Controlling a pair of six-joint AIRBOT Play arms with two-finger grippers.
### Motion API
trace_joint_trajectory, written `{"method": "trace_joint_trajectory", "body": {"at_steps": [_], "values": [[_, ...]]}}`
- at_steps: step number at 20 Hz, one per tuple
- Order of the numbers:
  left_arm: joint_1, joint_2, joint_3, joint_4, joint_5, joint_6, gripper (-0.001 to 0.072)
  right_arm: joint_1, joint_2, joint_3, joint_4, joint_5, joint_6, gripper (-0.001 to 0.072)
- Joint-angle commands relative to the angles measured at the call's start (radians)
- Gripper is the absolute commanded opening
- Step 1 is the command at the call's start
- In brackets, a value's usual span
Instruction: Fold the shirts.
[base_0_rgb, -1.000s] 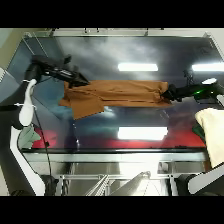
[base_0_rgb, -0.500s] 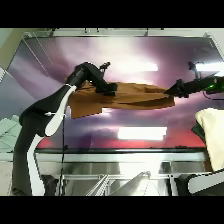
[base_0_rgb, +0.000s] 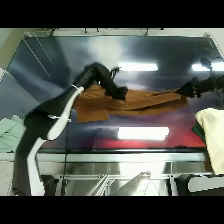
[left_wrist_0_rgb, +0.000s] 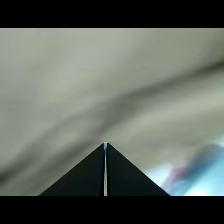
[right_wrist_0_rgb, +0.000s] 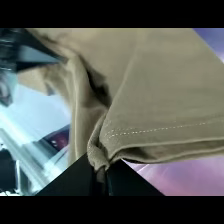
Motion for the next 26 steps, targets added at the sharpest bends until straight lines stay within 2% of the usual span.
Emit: {"method": "trace_joint_trajectory", "body": {"at_steps": [1, 3, 5, 7, 10, 14, 16, 17, 18, 20, 26], "values": [[0.087, 0.190, -0.003, -0.145, 0.046, 0.080, 0.0022, -0.017, 0.063, 0.001, 0.118, 0.047, 0.026, 0.0014], [0.176, 0.290, -0.003, -0.129, 0.116, 0.084, 0.0023, 0.035, 0.083, 0.001, 0.306, 0.035, 0.025, 0.0014], [0.267, 0.361, -0.005, -0.128, 0.189, 0.084, 0.0023, 0.159, 0.089, 0.007, 0.385, -0.053, 0.025, 0.0014], [0.341, 0.431, -0.068, -0.128, 0.197, 0.098, 0.0023, 0.340, 0.080, 0.026, 0.377, -0.213, 0.025, 0.0014], [0.425, 0.506, -0.201, -0.128, 0.193, 0.167, 0.0025, 0.614, -0.020, 0.137, 0.377, -0.480, 0.028, 0.0014], [0.484, 0.530, -0.391, -0.129, 0.193, 0.231, 0.0025, 0.863, -0.303, 0.418, 0.377, -0.615, 0.115, 0.0014], [0.490, 0.530, -0.489, -0.130, 0.184, 0.258, 0.0025, 0.936, -0.449, 0.545, 0.378, -0.644, 0.134, 0.0016], [0.490, 0.530, -0.533, -0.130, 0.181, 0.280, 0.0025, 0.961, -0.516, 0.600, 0.383, -0.650, 0.134, 0.0068], [0.490, 0.530, -0.571, -0.134, 0.178, 0.292, 0.0025, 0.971, -0.569, 0.636, 0.412, -0.649, 0.134, 0.0247], [0.491, 0.530, -0.613, -0.136, 0.170, 0.314, 0.0025, 0.960, -0.603, 0.637, 0.478, -0.619, 0.132, 0.0258], [0.510, 0.530, -0.509, -0.136, 0.186, 0.314, 0.0025, 0.796, -0.499, 0.636, 0.460, -0.353, 0.143, 0.0251]]}}
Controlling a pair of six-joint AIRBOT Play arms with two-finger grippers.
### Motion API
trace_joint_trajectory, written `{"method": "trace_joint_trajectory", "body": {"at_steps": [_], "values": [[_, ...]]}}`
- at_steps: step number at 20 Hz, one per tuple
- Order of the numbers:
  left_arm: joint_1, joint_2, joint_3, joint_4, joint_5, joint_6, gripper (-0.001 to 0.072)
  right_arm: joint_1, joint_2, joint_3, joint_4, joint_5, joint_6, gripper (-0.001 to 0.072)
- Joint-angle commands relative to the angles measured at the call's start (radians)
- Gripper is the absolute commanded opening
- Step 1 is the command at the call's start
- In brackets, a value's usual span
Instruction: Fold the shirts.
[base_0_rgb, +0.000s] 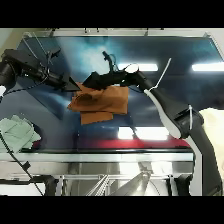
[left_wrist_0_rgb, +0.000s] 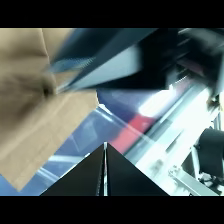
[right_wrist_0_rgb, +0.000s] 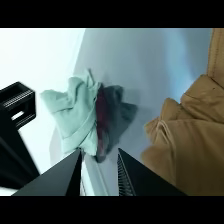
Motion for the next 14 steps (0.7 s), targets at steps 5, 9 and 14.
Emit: {"method": "trace_joint_trajectory", "body": {"at_steps": [5, 9, 14], "values": [[0.057, 0.001, 0.161, 0.001, 0.117, 0.009, 0.0025, -0.270, 0.182, -0.032, -0.337, 0.360, 0.189, 0.0242], [0.116, 0.001, 0.161, 0.001, 0.168, 0.008, 0.0025, -0.328, 0.329, -0.262, -0.702, 0.308, 0.260, 0.0236], [0.131, 0.001, 0.161, 0.000, 0.179, -0.002, 0.0025, -0.307, 0.323, -0.505, -0.608, 0.080, 0.300, 0.0598]]}}
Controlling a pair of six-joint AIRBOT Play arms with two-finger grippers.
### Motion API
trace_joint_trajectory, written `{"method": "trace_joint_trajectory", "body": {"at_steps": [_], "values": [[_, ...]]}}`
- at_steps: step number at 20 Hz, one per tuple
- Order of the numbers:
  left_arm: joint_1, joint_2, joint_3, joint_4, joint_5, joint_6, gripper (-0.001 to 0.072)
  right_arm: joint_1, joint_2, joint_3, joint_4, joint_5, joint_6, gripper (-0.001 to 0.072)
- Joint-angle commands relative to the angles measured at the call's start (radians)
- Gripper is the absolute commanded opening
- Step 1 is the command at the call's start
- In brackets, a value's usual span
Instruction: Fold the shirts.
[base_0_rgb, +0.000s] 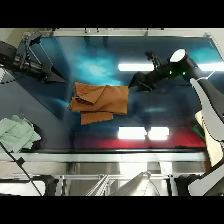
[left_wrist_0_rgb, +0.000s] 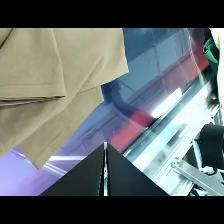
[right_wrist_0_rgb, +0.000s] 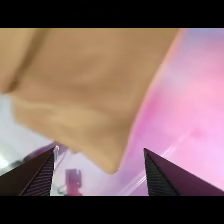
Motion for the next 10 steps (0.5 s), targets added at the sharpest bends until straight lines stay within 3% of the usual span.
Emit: {"method": "trace_joint_trajectory", "body": {"at_steps": [1, 7, 9, 10], "values": [[0.010, 0.000, 0.003, 0.000, 0.021, -0.010, 0.0025, 0.009, -0.023, -0.131, 0.042, -0.129, 0.036, 0.0597], [0.010, 0.000, 0.003, 0.000, 0.051, -0.010, 0.0025, 0.075, -0.147, -0.133, 0.210, -0.179, 0.031, 0.0584], [0.010, 0.000, 0.003, 0.000, 0.061, -0.010, 0.0025, 0.109, -0.170, -0.133, 0.247, -0.196, 0.023, 0.0473], [0.010, 0.000, 0.003, 0.000, 0.061, -0.010, 0.0025, 0.126, -0.176, -0.133, 0.262, -0.211, 0.021, 0.0474]]}}
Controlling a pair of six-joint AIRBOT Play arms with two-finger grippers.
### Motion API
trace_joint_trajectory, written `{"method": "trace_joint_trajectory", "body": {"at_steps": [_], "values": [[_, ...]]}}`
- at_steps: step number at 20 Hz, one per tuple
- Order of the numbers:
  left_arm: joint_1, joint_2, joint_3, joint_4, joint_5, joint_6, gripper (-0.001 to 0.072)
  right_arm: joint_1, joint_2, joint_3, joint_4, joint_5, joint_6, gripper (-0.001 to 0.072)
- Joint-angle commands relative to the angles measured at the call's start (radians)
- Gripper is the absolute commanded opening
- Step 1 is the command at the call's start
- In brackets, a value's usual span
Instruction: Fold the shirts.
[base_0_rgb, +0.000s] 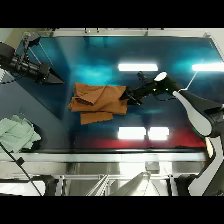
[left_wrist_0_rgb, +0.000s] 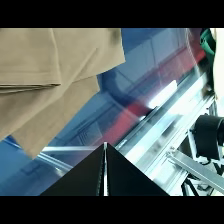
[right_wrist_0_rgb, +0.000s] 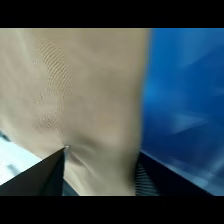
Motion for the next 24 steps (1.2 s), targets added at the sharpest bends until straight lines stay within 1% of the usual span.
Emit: {"method": "trace_joint_trajectory", "body": {"at_steps": [1, 2, 3, 4, 7, 8, 9, 11, 13, 15, 17, 20, 22, 24], "values": [[0.000, 0.000, 0.001, 0.000, 0.016, -0.002, 0.0025, 0.055, -0.037, -0.006, 0.066, -0.066, -0.013, 0.0466], [0.000, 0.000, 0.001, 0.000, 0.017, -0.002, 0.0025, 0.066, -0.037, -0.005, 0.076, -0.080, -0.033, 0.0310], [0.001, 0.000, 0.001, 0.000, 0.022, -0.002, 0.0025, 0.070, -0.037, 0.000, 0.104, -0.079, -0.057, 0.0082], [0.001, 0.000, 0.001, 0.000, 0.023, -0.002, 0.0025, 0.071, -0.031, 0.005, 0.127, -0.075, -0.066, 0.0017], [0.001, 0.000, 0.001, 0.000, 0.024, -0.002, 0.0025, 0.060, 0.070, 0.047, 0.090, -0.046, -0.066, 0.0015], [0.001, 0.000, 0.001, 0.000, 0.024, -0.002, 0.0025, 0.043, 0.129, 0.074, 0.054, -0.015, -0.036, 0.0015], [0.001, 0.000, 0.001, 0.000, 0.024, -0.002, 0.0025, 0.012, 0.193, 0.119, 0.005, 0.045, 0.023, 0.0015], [0.001, 0.000, 0.001, 0.000, 0.024, -0.002, 0.0026, -0.095, 0.303, 0.257, -0.101, 0.212, 0.180, 0.0015], [0.000, 0.000, 0.001, 0.000, 0.025, -0.001, 0.0026, -0.259, 0.370, 0.409, -0.174, 0.390, 0.339, 0.0015], [0.000, 0.000, 0.001, 0.000, 0.025, -0.001, 0.0025, -0.449, 0.403, 0.499, -0.228, 0.538, 0.463, 0.0016], [0.000, 0.000, 0.001, 0.000, 0.031, -0.002, 0.0025, -0.631, 0.436, 0.503, -0.263, 0.604, 0.499, 0.0015], [0.000, 0.000, 0.001, 0.000, 0.032, -0.001, 0.0026, -0.829, 0.478, 0.503, -0.338, 0.649, 0.499, 0.0015], [-0.001, 0.000, 0.001, 0.000, 0.032, -0.002, 0.0026, -0.916, 0.481, 0.503, -0.342, 0.680, 0.507, 0.0015], [-0.003, 0.000, 0.001, 0.000, 0.032, -0.002, 0.0026, -0.960, 0.494, 0.492, -0.396, 0.697, 0.490, 0.0016]]}}
